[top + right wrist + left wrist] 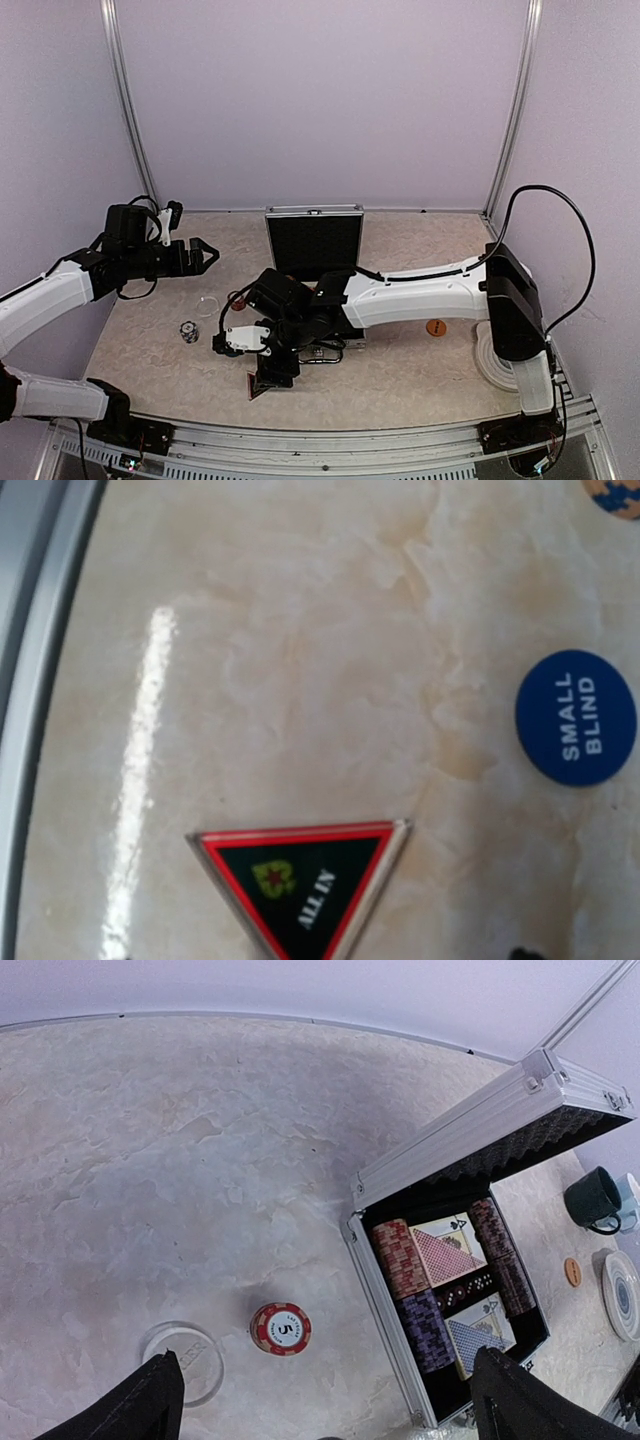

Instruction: Pack up texas hold em set

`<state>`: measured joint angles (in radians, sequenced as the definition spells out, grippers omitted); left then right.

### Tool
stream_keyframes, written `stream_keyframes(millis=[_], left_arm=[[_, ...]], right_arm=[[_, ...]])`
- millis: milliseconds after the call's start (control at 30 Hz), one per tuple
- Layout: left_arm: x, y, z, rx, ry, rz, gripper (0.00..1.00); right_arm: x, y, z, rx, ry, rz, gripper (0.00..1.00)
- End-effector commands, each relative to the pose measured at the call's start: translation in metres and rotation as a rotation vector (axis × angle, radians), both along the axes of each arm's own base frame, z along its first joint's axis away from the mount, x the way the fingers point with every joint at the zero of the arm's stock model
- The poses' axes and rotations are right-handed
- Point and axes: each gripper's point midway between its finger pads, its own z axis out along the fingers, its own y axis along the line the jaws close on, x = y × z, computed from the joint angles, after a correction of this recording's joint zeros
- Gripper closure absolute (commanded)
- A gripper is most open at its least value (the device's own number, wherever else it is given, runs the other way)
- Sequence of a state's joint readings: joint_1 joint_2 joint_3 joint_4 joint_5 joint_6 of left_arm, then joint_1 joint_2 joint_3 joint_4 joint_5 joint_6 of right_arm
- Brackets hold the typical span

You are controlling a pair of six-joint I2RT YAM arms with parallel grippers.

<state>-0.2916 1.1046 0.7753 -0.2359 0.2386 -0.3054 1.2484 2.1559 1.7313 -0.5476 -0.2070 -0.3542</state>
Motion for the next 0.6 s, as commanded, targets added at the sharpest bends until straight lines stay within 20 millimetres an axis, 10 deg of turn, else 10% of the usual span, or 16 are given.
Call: stream_keyframes(millis=[0, 267, 567], left_arm=[[0.002, -0.002, 0.011, -0.016, -0.034, -0.011, 0.01], [0.002, -0.002, 0.0, 0.026, -0.009, 0.007, 0.01], [0.002, -0.016, -0.061, 0.129, 0.182, -0.044, 0.01]], right_arm=[[0.003, 0.007, -0.004, -0.017, -0.037, -0.013, 0.19], [0.009, 0.004, -0.006, -0.033, -0.058, -0.041, 0.19], [0.02, -0.022, 0.007, -0.034, -0.142, -0.112, 0.18]])
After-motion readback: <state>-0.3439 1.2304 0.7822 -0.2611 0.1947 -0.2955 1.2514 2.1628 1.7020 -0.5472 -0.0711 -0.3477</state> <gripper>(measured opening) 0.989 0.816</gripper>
